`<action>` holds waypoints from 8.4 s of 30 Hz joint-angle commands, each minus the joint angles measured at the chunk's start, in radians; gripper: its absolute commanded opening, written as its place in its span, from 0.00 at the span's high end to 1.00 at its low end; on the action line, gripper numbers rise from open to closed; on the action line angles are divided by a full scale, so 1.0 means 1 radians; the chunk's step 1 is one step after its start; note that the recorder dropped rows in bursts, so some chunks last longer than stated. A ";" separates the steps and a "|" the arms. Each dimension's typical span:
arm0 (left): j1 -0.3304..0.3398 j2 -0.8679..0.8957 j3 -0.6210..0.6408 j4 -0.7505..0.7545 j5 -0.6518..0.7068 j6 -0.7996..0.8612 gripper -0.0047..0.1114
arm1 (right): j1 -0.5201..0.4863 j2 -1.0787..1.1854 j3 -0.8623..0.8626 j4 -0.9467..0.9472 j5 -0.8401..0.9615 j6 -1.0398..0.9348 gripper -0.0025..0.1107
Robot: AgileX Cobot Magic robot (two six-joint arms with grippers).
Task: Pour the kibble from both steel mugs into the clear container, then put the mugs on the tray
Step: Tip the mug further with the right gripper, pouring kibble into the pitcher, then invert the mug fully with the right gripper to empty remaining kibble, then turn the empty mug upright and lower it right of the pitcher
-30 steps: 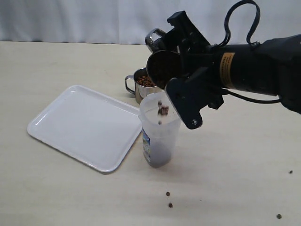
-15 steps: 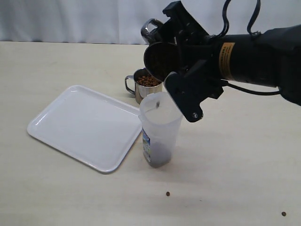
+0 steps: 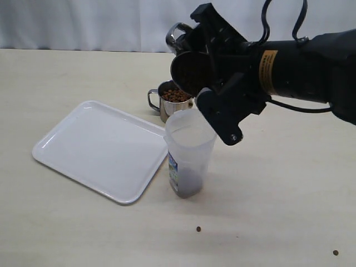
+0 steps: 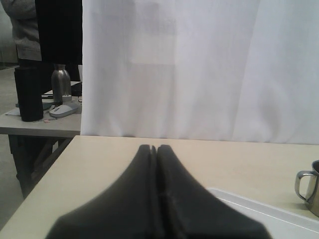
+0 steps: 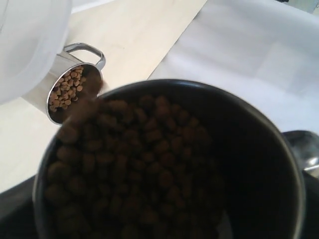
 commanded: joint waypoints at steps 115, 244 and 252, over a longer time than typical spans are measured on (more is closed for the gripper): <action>-0.001 0.000 0.003 -0.004 -0.010 0.001 0.96 | 0.003 -0.008 -0.010 -0.004 -0.093 -0.485 0.94; -0.001 0.000 0.003 -0.004 -0.010 0.001 0.96 | -0.556 0.642 0.186 0.810 -0.898 0.337 0.83; -0.001 0.000 0.003 -0.004 -0.010 0.001 0.96 | -0.556 0.630 0.192 0.809 -0.876 0.364 0.33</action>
